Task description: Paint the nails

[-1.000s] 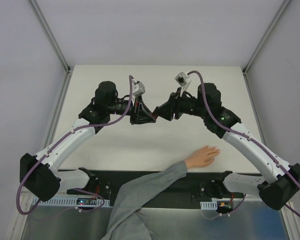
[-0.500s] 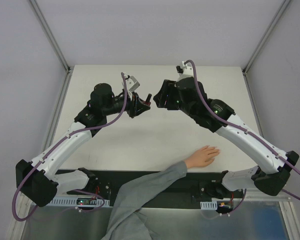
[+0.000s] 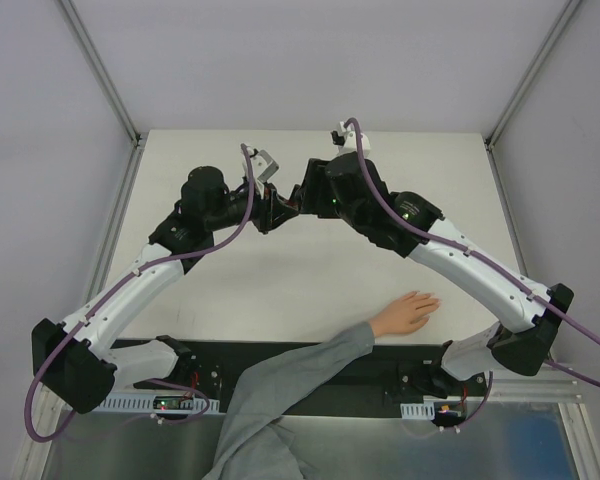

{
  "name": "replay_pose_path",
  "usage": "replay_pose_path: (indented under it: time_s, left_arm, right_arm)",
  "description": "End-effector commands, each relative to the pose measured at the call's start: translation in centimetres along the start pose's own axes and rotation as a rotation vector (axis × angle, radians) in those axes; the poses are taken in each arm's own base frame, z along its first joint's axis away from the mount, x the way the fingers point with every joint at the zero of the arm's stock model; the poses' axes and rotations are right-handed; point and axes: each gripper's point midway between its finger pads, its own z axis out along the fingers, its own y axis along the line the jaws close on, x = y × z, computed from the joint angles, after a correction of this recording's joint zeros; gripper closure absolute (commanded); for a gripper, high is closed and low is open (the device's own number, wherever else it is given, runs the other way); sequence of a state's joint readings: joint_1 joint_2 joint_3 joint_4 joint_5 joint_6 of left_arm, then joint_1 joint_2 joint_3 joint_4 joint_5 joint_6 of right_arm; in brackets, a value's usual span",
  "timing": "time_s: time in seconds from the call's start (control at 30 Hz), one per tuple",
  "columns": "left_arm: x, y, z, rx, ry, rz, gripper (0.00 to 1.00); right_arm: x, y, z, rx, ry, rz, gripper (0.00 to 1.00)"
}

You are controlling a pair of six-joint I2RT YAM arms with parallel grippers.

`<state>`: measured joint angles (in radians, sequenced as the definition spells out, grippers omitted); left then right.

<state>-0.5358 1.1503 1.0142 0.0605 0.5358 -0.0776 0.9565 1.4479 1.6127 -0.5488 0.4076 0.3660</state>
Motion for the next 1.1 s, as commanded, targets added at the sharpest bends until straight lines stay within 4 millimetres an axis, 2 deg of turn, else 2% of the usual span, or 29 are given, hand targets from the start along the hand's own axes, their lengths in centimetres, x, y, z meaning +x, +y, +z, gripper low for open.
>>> replay_pose_path:
  time_s: [0.0,0.17,0.3,0.33,0.47,0.57,0.6,0.63,0.67,0.7,0.73,0.77,0.8,0.83,0.87,0.9,0.97,1.07]
  left_arm:
    - [-1.0,-0.3,0.1,0.009,-0.033,0.027,1.00]
    - [-0.9,-0.6,0.3,0.031,-0.025,0.018,1.00]
    - [-1.0,-0.7,0.1,0.031,-0.029,0.024,1.00]
    - [-1.0,-0.8,0.1,0.035,-0.030,0.025,1.00]
    - [-1.2,-0.9,0.0,0.040,-0.034,0.026,1.00]
    - [-1.2,-1.3,0.0,0.063,-0.032,0.028,1.00]
    - [-1.2,-1.5,0.0,0.073,-0.032,0.031,1.00]
    - [-1.2,-2.1,-0.1,0.104,-0.030,0.034,1.00]
    - [-1.2,-2.5,-0.2,0.128,-0.028,0.037,1.00]
    - [-1.4,-3.0,-0.3,0.153,-0.031,0.042,1.00]
    - [-1.4,-4.2,-0.6,0.223,-0.026,0.047,1.00]
    - [-1.5,-5.0,-0.9,0.270,-0.029,0.056,1.00]
    - [-1.8,-6.0,-1.3,0.323,-0.035,0.064,1.00]
    - [-1.6,-8.3,-2.3,0.469,-0.022,0.070,1.00]
    - [-2.0,-9.5,-2.9,0.544,-0.039,0.093,1.00]
    - [-2.0,-10.9,-3.9,0.628,-0.035,0.080,1.00]
    - [-2.6,-13.0,-5.7,0.782,-0.078,0.147,1.00]
    - [-2.1,-13.7,-6.5,0.833,-0.055,0.106,1.00]
  right_arm:
    - [-1.9,1.2,-0.5,-0.032,-0.065,0.018,0.40]
    - [-2.1,2.4,0.3,-0.060,-0.058,0.025,0.43]
    - [-1.0,2.7,1.6,-0.055,-0.023,0.030,0.47]
    - [-1.0,2.8,1.7,-0.056,-0.024,0.034,0.52]
    - [-0.4,3.4,2.2,-0.076,-0.001,0.045,0.58]
    - [0.0,3.2,2.3,-0.082,0.009,0.042,0.72]
    - [0.1,3.1,2.2,-0.083,0.010,0.040,0.88]
    - [0.4,3.0,2.0,-0.109,0.015,0.036,0.97]
    - [0.3,2.7,1.9,-0.127,0.015,0.028,1.00]
    - [0.5,2.4,1.9,-0.155,0.017,-0.030,1.00]
    - [1.8,3.5,1.8,-0.270,0.057,-0.064,1.00]
    - [1.2,3.3,1.1,-0.343,0.049,-0.098,0.99]
    - [1.5,4.1,0.4,-0.460,0.052,-0.199,0.99]
    - [2.6,7.1,-2.3,-0.744,0.079,-0.297,0.99]
    - [4.6,6.4,-3.7,-0.844,0.092,-0.367,0.99]
    - [5.4,6.4,-4.4,-0.914,0.067,-0.429,1.00]
    - [5.8,6.1,-5.2,-0.994,0.076,-0.430,1.00]
    - [6.2,6.0,-6.0,-1.056,0.139,-0.405,1.00]
